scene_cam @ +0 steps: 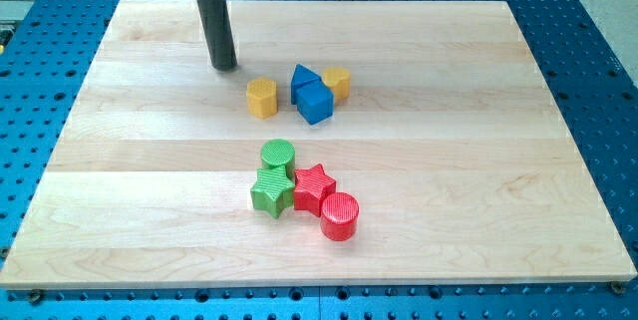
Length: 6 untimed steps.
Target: Move your arm to the top of the hexagon
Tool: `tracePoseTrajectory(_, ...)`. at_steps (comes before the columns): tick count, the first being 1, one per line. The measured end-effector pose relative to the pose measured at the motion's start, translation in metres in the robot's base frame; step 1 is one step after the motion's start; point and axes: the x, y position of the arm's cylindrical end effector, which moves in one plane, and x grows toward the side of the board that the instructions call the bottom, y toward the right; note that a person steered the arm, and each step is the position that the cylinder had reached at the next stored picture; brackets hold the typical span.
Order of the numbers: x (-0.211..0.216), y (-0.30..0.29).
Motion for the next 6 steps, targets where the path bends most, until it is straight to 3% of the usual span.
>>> tracePoseTrajectory(4,0.002,-0.007)
tracePoseTrajectory(6,0.030,0.000)
